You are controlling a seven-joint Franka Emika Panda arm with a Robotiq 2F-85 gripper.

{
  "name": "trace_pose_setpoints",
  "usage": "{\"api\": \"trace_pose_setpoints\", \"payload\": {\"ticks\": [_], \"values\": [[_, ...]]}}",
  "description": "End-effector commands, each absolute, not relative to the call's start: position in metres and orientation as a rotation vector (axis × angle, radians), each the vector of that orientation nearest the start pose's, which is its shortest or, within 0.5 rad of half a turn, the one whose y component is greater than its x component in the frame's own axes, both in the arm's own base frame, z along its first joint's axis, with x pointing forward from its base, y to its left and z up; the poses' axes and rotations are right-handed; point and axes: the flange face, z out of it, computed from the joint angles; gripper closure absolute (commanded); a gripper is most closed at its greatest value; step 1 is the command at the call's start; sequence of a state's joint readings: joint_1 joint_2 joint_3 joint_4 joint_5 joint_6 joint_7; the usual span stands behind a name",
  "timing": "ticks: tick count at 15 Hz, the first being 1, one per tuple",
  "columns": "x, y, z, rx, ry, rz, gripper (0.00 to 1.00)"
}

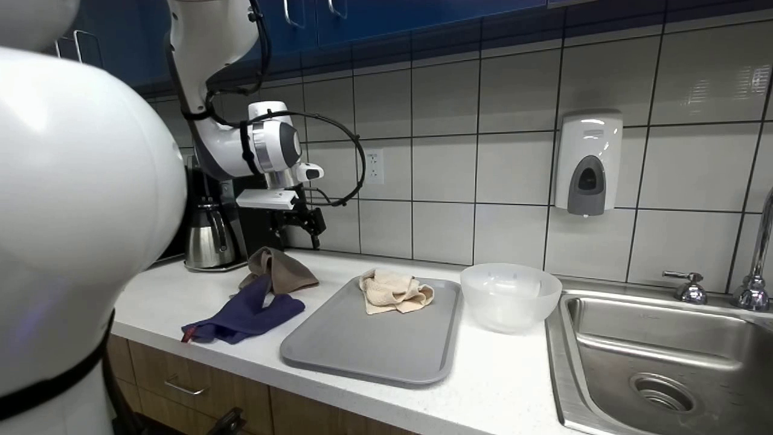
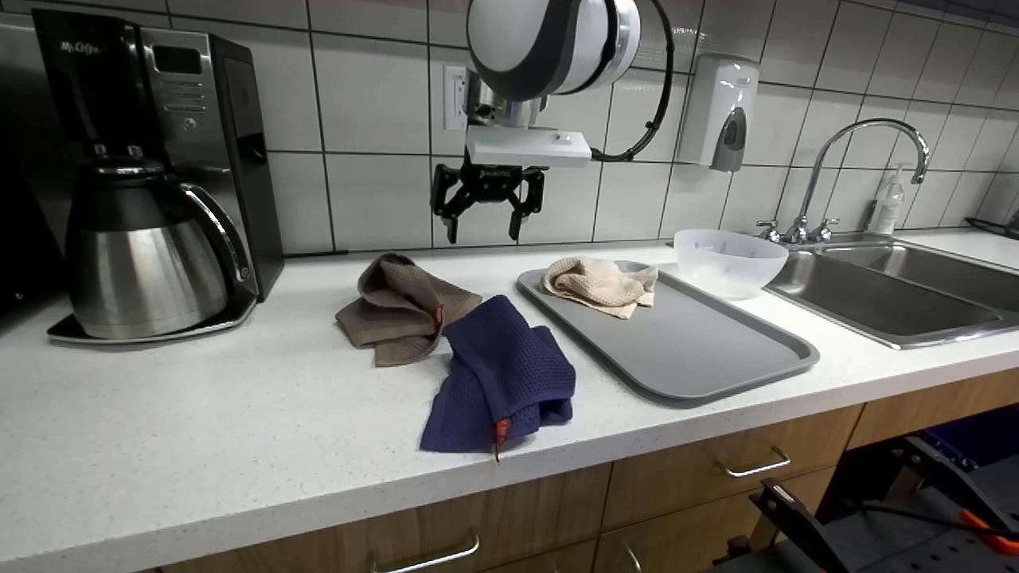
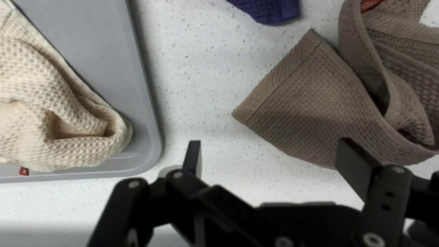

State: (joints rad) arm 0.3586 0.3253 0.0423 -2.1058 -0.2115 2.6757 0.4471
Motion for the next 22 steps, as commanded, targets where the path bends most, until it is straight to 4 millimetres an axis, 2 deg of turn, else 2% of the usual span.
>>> {"api": "trace_pose_setpoints", "payload": {"ticks": [1,11,22], "values": [[0.539,0.219,0.300,-3.083,-0.197,-0.429,0.00],[0.530,0.167,0.300,-3.106,-0.113,-0.410,0.00],[0.543,0.111,0.284,-3.170,-0.015,-0.404,0.00]]}}
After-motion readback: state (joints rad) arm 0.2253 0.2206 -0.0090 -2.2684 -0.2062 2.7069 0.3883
